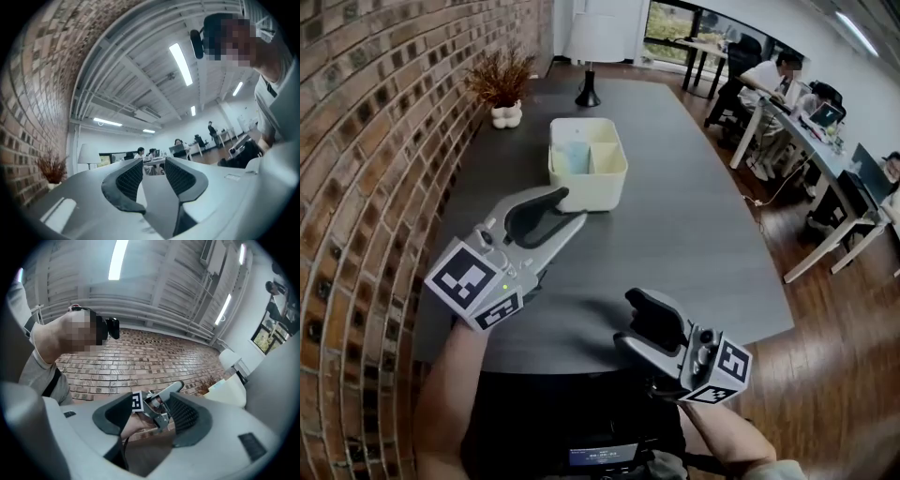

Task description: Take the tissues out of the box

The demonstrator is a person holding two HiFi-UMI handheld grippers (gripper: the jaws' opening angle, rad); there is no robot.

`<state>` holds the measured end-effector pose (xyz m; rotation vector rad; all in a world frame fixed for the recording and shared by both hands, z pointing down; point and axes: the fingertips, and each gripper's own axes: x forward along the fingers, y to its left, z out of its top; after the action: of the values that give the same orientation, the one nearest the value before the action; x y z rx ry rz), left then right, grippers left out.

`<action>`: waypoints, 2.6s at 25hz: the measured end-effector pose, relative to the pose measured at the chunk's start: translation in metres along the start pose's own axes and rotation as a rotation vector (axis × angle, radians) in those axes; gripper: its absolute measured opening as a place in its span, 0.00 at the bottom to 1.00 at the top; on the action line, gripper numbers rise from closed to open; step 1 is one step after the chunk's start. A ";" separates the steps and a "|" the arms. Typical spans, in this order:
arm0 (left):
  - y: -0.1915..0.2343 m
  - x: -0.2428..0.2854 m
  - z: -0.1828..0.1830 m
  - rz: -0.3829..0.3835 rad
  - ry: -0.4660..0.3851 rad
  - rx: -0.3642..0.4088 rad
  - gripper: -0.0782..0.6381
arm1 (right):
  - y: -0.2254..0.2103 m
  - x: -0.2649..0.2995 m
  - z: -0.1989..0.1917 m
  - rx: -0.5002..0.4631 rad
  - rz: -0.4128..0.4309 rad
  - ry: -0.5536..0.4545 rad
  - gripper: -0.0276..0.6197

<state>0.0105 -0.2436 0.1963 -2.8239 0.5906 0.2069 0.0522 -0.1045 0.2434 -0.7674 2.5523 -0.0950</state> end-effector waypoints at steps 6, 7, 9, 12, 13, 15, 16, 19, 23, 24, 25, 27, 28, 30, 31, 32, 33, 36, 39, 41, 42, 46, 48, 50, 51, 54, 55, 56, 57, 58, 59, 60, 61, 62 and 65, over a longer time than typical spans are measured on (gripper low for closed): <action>0.051 0.047 -0.011 -0.016 0.333 0.264 0.56 | -0.014 -0.005 0.017 -0.004 -0.044 -0.058 0.45; 0.063 0.055 -0.018 -0.021 0.398 0.300 0.57 | -0.016 -0.005 0.017 0.001 -0.048 -0.059 0.45; 0.087 0.066 -0.034 -0.048 0.528 0.360 0.62 | -0.017 -0.004 0.015 0.008 -0.050 -0.061 0.45; 0.122 0.081 -0.054 -0.114 0.696 0.415 0.62 | -0.017 -0.002 0.013 0.010 -0.045 -0.062 0.45; 0.135 0.086 -0.059 -0.130 0.741 0.426 0.62 | -0.017 -0.002 0.013 0.011 -0.044 -0.063 0.45; 0.158 0.096 -0.070 -0.156 0.818 0.420 0.62 | -0.018 -0.003 0.013 0.018 -0.043 -0.066 0.45; 0.165 0.100 -0.077 -0.176 0.856 0.404 0.65 | -0.018 -0.003 0.013 0.023 -0.042 -0.069 0.45; 0.174 0.104 -0.105 -0.269 1.004 0.385 0.82 | -0.019 -0.005 0.015 0.038 -0.043 -0.075 0.45; 0.173 0.100 -0.138 -0.408 1.201 0.434 0.91 | -0.020 -0.006 0.015 0.056 -0.043 -0.078 0.45; 0.176 0.104 -0.143 -0.417 1.217 0.440 0.91 | -0.021 -0.006 0.015 0.061 -0.043 -0.078 0.45; 0.179 0.109 -0.147 -0.418 1.222 0.440 0.91 | -0.022 -0.006 0.015 0.067 -0.042 -0.080 0.45; 0.185 0.121 -0.152 -0.413 1.220 0.429 0.91 | -0.024 -0.007 0.016 0.074 -0.041 -0.087 0.45; 0.188 0.126 -0.155 -0.410 1.219 0.425 0.91 | -0.025 -0.007 0.017 0.077 -0.041 -0.091 0.45; 0.192 0.134 -0.162 -0.413 1.225 0.419 0.92 | -0.025 -0.007 0.017 0.091 -0.037 -0.099 0.45; 0.192 0.136 -0.167 -0.423 1.236 0.416 0.92 | -0.025 -0.007 0.017 0.102 -0.034 -0.103 0.45; 0.191 0.134 -0.173 -0.441 1.255 0.415 0.92 | -0.025 -0.007 0.016 0.112 -0.033 -0.107 0.45; 0.189 0.132 -0.180 -0.464 1.279 0.419 0.92 | -0.027 -0.007 0.016 0.122 -0.033 -0.111 0.45; 0.185 0.125 -0.195 -0.523 1.333 0.441 0.88 | -0.030 -0.006 0.018 0.145 -0.032 -0.119 0.45; 0.185 0.125 -0.196 -0.528 1.336 0.448 0.85 | -0.032 -0.007 0.019 0.152 -0.033 -0.115 0.45; 0.185 0.124 -0.195 -0.523 1.345 0.450 0.84 | -0.031 -0.007 0.019 0.154 -0.033 -0.112 0.45; 0.185 0.124 -0.194 -0.521 1.350 0.453 0.84 | -0.031 -0.008 0.019 0.154 -0.034 -0.113 0.45; 0.187 0.126 -0.173 -0.496 1.346 0.496 0.84 | -0.037 -0.011 0.020 0.146 -0.050 -0.121 0.45; 0.192 0.128 -0.156 -0.454 1.327 0.522 0.84 | -0.037 -0.012 0.019 0.136 -0.055 -0.118 0.45; 0.199 0.128 -0.139 -0.407 1.305 0.543 0.84 | -0.035 -0.012 0.019 0.129 -0.051 -0.114 0.45; 0.198 0.128 -0.128 -0.388 1.287 0.550 0.84 | -0.034 -0.011 0.019 0.126 -0.050 -0.113 0.45; 0.181 0.130 -0.089 -0.363 1.205 0.594 0.84 | -0.034 -0.013 0.021 0.111 -0.063 -0.111 0.45; 0.176 0.128 -0.076 -0.355 1.179 0.621 0.84 | -0.033 -0.012 0.021 0.105 -0.068 -0.111 0.45; 0.170 0.123 -0.062 -0.343 1.151 0.649 0.84 | -0.032 -0.010 0.019 0.098 -0.072 -0.110 0.45; 0.163 0.116 -0.047 -0.327 1.118 0.673 0.84 | -0.030 -0.006 0.017 0.090 -0.072 -0.109 0.45; 0.156 0.107 -0.031 -0.303 1.075 0.689 0.84 | -0.027 0.000 0.014 0.084 -0.071 -0.108 0.45; 0.148 0.097 -0.014 -0.267 1.024 0.698 0.84 | -0.023 0.007 0.011 0.079 -0.067 -0.106 0.45; 0.140 0.088 0.004 -0.219 0.964 0.699 0.84 | -0.018 0.013 0.009 0.076 -0.066 -0.105 0.45; 0.132 0.079 0.020 -0.162 0.899 0.694 0.84 | -0.015 0.017 0.009 0.075 -0.067 -0.105 0.45; 0.122 0.072 0.034 -0.102 0.831 0.682 0.84 | -0.016 0.017 0.012 0.075 -0.073 -0.104 0.45; 0.083 0.047 0.048 0.036 0.643 0.616 0.83 | -0.023 0.003 0.016 0.078 -0.102 -0.099 0.45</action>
<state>0.0145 -0.3221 0.1236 -2.2309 0.6761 -0.7707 0.0689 -0.1248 0.2320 -0.8505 2.4014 -0.1837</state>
